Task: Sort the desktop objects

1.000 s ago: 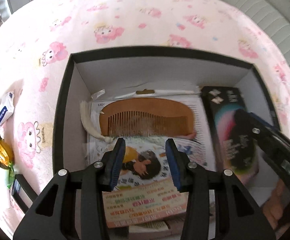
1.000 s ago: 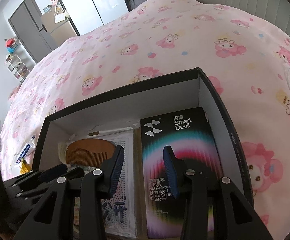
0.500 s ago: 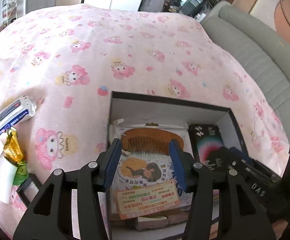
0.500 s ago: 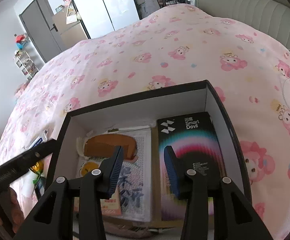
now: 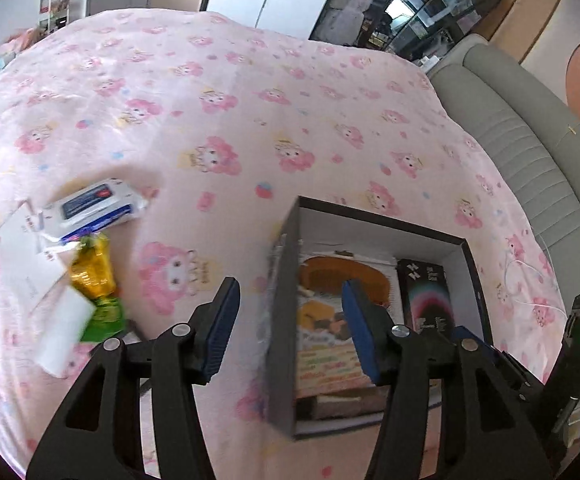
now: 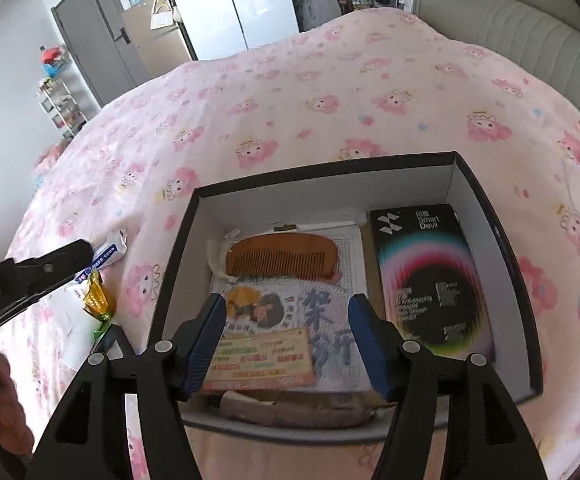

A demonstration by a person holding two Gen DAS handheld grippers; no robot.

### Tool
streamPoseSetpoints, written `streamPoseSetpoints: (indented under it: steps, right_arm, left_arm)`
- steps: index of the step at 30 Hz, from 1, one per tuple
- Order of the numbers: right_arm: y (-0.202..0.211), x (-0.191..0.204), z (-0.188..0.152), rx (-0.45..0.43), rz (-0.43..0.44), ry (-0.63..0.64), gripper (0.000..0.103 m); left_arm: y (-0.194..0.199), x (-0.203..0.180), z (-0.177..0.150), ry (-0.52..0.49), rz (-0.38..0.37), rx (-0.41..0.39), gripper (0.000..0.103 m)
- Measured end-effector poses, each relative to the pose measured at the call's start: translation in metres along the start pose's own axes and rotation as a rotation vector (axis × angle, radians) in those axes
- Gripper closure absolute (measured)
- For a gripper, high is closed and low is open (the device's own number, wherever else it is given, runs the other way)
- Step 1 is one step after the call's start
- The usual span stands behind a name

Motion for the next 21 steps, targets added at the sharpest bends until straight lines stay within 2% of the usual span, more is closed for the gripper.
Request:
streamPoseSetpoints:
  steps: [4, 8, 17, 21]
  right_arm:
    - [0.013, 0.024, -0.003, -0.012, 0.019, 0.004, 0.043]
    - [0.033, 0.053, -0.005, -0.041, 0.012, 0.052, 0.043]
    - [0.059, 0.094, -0.025, -0.059, 0.007, 0.107, 0.043]
    - [0.072, 0.105, -0.032, -0.081, -0.004, 0.145, 0.043]
  left_arm:
    - [0.025, 0.023, -0.002, 0.026, 0.003, -0.015, 0.049]
    - [0.047, 0.035, -0.004, -0.003, 0.027, -0.034, 0.043]
    - [0.082, 0.05, -0.018, -0.04, 0.074, -0.06, 0.042]
    - [0.099, 0.055, -0.03, -0.062, 0.09, -0.075, 0.037]
Point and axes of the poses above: each gripper's, at about its wrist camera, not at the fingertips, and y roughly against the way its jaws point, x to its left, z to its top, the point moved 9 cm from there along -y, roughly the way its jaws point, and after that the axes turned 1 degree about z, right-handed, at the moved point
